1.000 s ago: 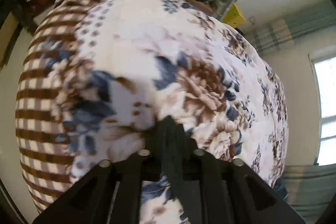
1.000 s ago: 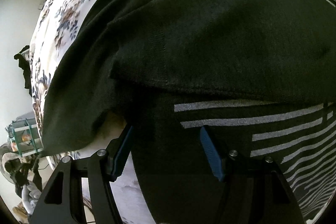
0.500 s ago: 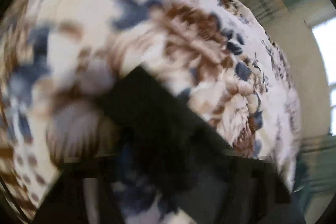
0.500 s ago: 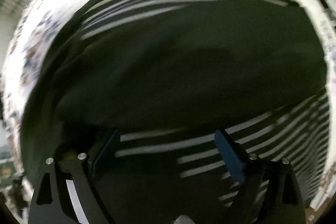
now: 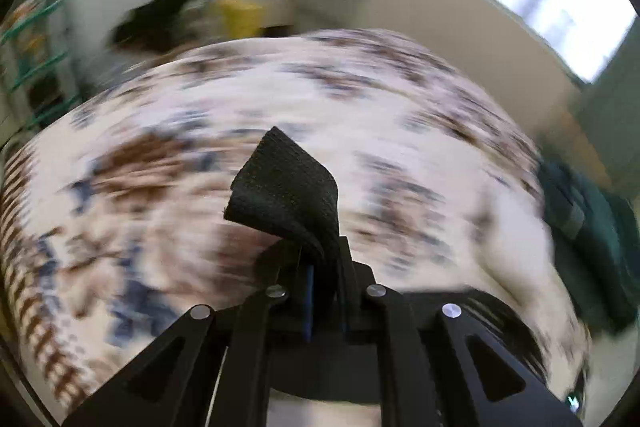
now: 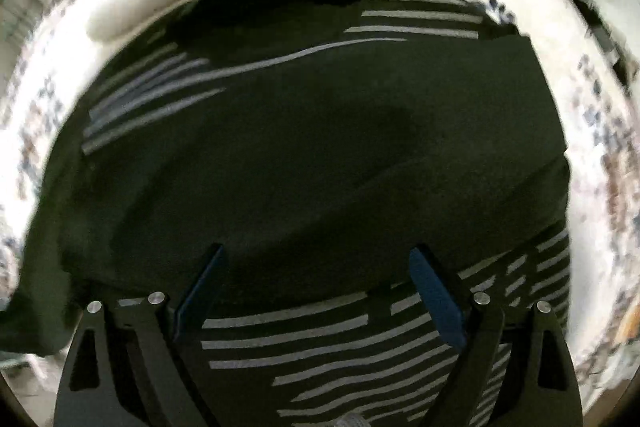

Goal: Fold small clothes

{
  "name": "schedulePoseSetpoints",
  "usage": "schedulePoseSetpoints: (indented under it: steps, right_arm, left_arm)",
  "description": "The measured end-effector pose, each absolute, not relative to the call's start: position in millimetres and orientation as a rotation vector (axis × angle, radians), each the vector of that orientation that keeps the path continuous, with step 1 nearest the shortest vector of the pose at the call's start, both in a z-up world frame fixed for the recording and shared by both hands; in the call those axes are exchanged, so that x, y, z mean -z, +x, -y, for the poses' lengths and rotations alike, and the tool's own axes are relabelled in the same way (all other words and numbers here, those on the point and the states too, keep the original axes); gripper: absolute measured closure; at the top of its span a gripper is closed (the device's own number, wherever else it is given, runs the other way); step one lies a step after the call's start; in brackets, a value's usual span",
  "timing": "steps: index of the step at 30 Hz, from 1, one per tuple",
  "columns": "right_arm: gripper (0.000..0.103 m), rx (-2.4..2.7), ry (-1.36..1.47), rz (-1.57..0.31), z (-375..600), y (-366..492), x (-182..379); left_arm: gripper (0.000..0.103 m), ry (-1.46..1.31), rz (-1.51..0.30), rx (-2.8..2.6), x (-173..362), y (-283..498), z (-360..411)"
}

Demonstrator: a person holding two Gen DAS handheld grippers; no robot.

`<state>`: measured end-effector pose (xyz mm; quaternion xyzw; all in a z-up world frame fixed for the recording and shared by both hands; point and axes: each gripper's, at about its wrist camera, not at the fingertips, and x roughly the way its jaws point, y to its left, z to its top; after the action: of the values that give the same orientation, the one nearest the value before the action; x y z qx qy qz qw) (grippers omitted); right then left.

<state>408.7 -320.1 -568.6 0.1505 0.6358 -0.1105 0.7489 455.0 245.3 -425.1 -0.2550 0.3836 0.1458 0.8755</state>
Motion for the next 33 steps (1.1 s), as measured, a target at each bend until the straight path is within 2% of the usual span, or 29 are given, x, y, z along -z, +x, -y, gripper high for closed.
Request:
schedulePoseSetpoints:
  steps: [5,11,16,19,20,22,24,25,29,30,32,33]
  right_arm:
    - [0.01,0.227,0.436,-1.389,383.3,388.2,552.2]
    - [0.01,0.336,0.48,-1.375,492.5,357.2,541.2]
    - [0.01,0.437,0.557,-1.395,591.5,323.2,551.9]
    - [0.01,0.45,0.591,-1.401,626.9,304.9,553.3]
    - [0.01,0.441,0.606,-1.404,635.4,300.4,552.7]
    - [0.01,0.41,0.647,-1.405,650.6,294.7,551.3]
    - [0.01,0.365,0.691,-1.411,662.8,288.2,548.8]
    - [0.01,0.347,0.708,-1.412,666.6,286.3,546.3]
    - [0.011,0.234,0.759,-1.433,662.0,299.5,535.6]
    - [0.015,0.209,0.765,-1.433,658.2,306.1,533.5]
    - [0.037,0.146,0.759,-1.429,644.2,326.6,529.0]
    - [0.037,0.126,0.755,-1.433,639.2,337.0,529.6]
  left_arm:
    - [0.096,-0.416,-0.892,0.001,418.4,505.9,-71.5]
    - [0.096,-0.373,-1.059,0.304,476.3,541.3,142.9]
    - [0.094,-0.313,-1.165,0.414,513.8,545.2,262.7]
    - [0.092,-0.209,-1.23,0.375,526.9,539.8,304.9]
    - [0.087,-0.164,-1.225,0.362,527.8,535.4,312.3]
    - [0.066,-0.115,-1.186,0.347,522.4,528.5,312.2]
    - [0.007,-0.065,-1.164,0.333,517.1,522.3,298.7]
    - [0.003,-0.033,-1.157,0.307,514.4,518.1,285.8]
    - [0.003,0.044,-1.158,0.135,512.5,505.6,208.6]
    - [0.003,0.05,-1.165,0.081,512.1,501.3,183.7]
    - [0.003,0.066,-1.188,-0.052,515.1,494.0,130.6]
    - [0.003,0.07,-1.198,-0.115,517.9,491.6,104.9]
